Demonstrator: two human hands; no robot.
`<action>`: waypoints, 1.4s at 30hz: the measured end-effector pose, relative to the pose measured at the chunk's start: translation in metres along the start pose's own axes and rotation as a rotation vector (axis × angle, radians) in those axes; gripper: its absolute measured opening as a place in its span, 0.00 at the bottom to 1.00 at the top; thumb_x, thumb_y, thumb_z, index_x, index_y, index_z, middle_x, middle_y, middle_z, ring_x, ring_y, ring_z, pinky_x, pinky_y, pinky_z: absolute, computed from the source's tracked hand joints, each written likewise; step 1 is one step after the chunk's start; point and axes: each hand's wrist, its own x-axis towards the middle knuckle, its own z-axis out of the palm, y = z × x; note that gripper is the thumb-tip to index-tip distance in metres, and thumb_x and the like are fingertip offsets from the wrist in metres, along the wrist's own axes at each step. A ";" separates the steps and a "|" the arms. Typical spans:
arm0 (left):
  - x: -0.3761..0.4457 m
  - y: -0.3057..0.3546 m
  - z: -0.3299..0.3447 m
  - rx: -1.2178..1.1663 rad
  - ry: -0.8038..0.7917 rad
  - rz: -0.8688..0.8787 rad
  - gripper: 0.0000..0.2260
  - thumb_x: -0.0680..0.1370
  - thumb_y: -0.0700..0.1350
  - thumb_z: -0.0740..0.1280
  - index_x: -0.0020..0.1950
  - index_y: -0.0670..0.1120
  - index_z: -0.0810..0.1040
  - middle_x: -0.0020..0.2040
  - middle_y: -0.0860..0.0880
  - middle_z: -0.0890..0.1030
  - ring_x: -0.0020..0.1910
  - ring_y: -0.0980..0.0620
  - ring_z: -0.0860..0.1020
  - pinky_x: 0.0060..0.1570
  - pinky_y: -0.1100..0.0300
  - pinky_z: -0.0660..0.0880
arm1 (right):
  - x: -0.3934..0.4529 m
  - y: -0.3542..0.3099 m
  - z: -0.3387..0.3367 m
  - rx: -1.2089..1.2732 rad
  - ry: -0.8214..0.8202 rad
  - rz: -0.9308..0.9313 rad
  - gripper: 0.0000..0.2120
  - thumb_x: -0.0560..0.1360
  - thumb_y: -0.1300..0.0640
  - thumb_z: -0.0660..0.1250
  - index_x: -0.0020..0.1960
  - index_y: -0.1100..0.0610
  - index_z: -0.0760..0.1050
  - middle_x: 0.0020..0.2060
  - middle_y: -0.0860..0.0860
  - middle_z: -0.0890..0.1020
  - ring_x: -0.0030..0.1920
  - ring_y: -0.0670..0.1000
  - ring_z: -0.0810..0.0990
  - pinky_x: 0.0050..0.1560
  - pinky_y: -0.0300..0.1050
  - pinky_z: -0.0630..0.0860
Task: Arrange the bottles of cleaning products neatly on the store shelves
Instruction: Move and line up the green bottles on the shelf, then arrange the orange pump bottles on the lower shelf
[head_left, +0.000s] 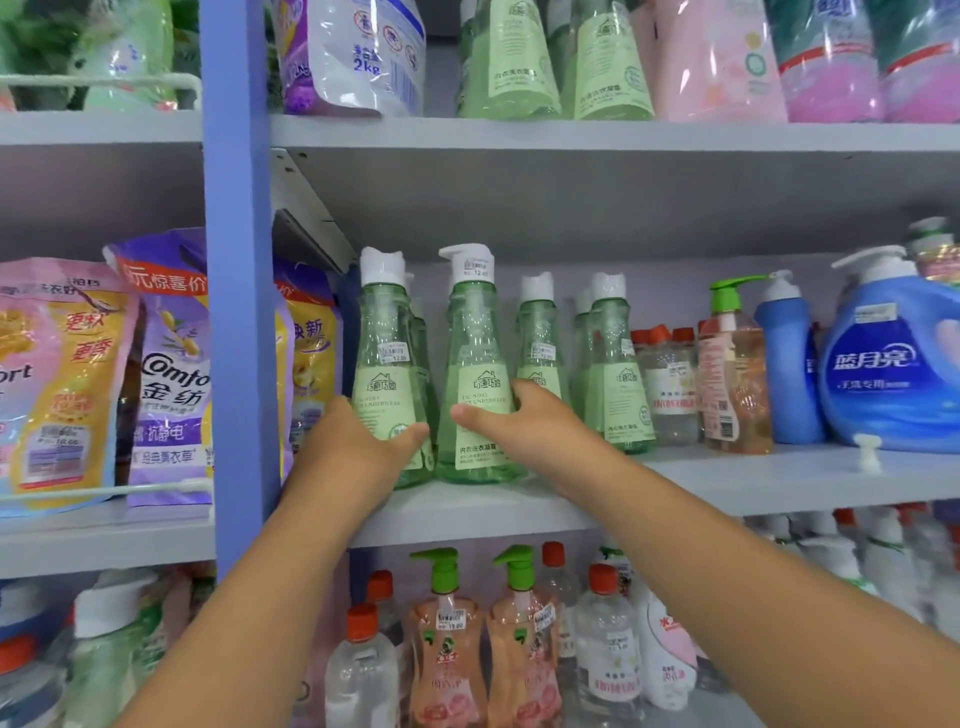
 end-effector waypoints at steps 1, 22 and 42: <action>-0.001 -0.001 0.002 0.015 0.024 0.021 0.30 0.73 0.62 0.73 0.65 0.47 0.67 0.58 0.47 0.76 0.53 0.44 0.76 0.45 0.52 0.73 | -0.001 0.000 -0.002 -0.015 -0.010 0.009 0.27 0.73 0.36 0.72 0.67 0.47 0.75 0.57 0.42 0.82 0.53 0.44 0.81 0.46 0.40 0.75; -0.066 0.265 0.259 -0.225 -0.213 0.142 0.47 0.60 0.66 0.77 0.73 0.48 0.67 0.63 0.47 0.81 0.59 0.46 0.81 0.59 0.53 0.78 | -0.014 0.136 -0.333 -0.357 0.280 0.007 0.10 0.78 0.53 0.67 0.45 0.60 0.74 0.38 0.55 0.79 0.41 0.56 0.75 0.39 0.48 0.70; -0.071 0.195 0.202 -0.358 -0.195 0.178 0.21 0.76 0.53 0.73 0.67 0.53 0.75 0.53 0.57 0.83 0.48 0.55 0.83 0.41 0.60 0.75 | -0.014 0.128 -0.370 -0.441 0.757 -0.446 0.16 0.77 0.52 0.68 0.64 0.53 0.76 0.57 0.50 0.78 0.56 0.53 0.75 0.52 0.46 0.71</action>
